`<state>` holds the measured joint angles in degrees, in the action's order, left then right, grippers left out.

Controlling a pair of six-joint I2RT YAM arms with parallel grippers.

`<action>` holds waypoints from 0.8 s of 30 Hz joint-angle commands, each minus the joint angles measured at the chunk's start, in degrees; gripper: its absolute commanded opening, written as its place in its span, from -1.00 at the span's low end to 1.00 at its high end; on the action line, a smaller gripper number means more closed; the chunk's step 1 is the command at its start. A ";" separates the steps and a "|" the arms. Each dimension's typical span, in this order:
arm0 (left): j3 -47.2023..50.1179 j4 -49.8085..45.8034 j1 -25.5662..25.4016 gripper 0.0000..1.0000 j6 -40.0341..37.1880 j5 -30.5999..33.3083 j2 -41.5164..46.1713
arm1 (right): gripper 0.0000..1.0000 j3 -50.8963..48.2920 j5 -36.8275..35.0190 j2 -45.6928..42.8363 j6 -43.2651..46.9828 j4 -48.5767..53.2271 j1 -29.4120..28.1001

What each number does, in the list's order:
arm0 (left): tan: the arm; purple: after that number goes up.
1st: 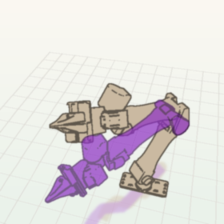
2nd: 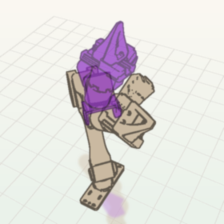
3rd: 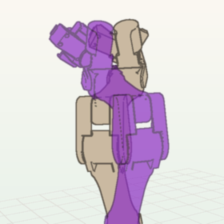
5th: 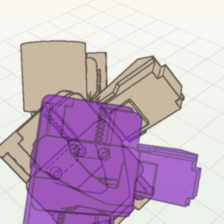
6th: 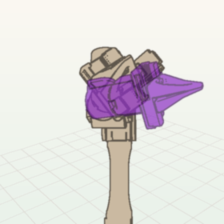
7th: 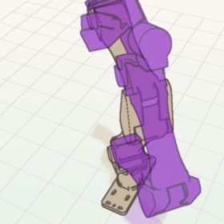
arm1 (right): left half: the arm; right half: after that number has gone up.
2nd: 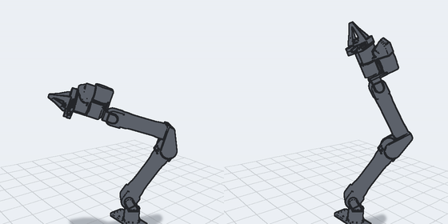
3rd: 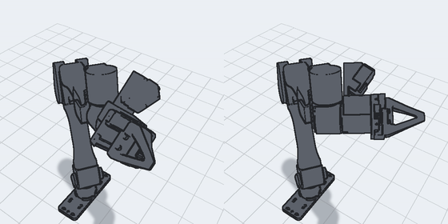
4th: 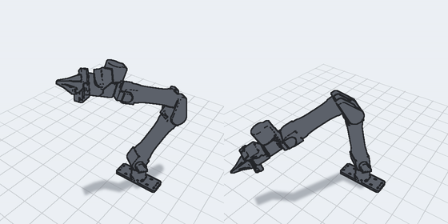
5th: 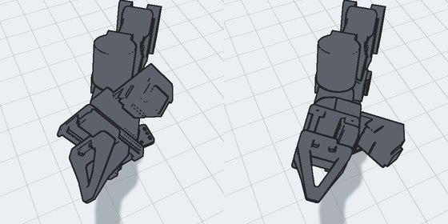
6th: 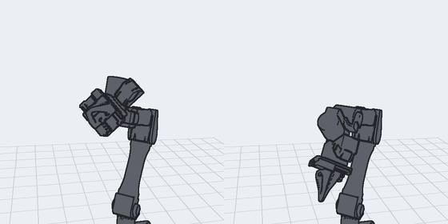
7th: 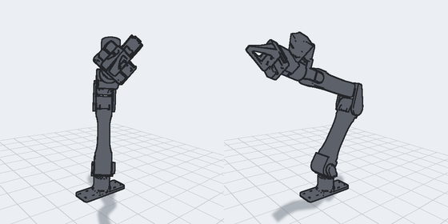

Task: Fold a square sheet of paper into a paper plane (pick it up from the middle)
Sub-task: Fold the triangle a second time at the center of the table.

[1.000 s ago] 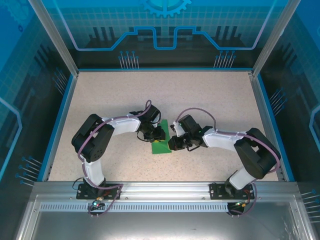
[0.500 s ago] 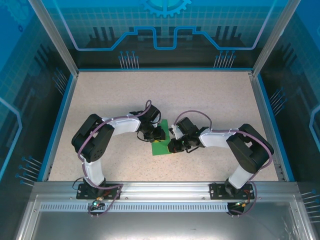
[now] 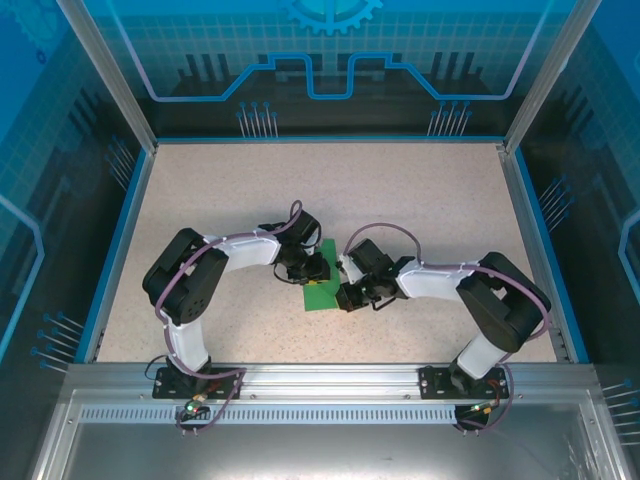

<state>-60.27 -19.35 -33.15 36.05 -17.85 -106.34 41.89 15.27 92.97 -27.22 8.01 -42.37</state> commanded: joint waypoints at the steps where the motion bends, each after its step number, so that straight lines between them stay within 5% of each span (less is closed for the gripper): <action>1: 1.91 -0.15 1.16 -0.48 0.62 6.14 -2.32 | -0.89 1.26 0.09 -2.27 0.25 4.54 -1.00; 11: 2.45 0.47 1.17 -0.48 0.51 5.18 -2.20 | -0.89 4.48 4.94 1.44 -5.02 -5.91 -0.96; 24: 2.80 0.16 1.66 -0.48 -0.35 5.13 -1.50 | -0.90 0.65 5.43 5.64 -3.00 -6.78 1.61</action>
<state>-59.83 -17.43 -32.82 36.03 -17.85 -106.34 44.99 19.99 99.22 -31.07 0.82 -41.87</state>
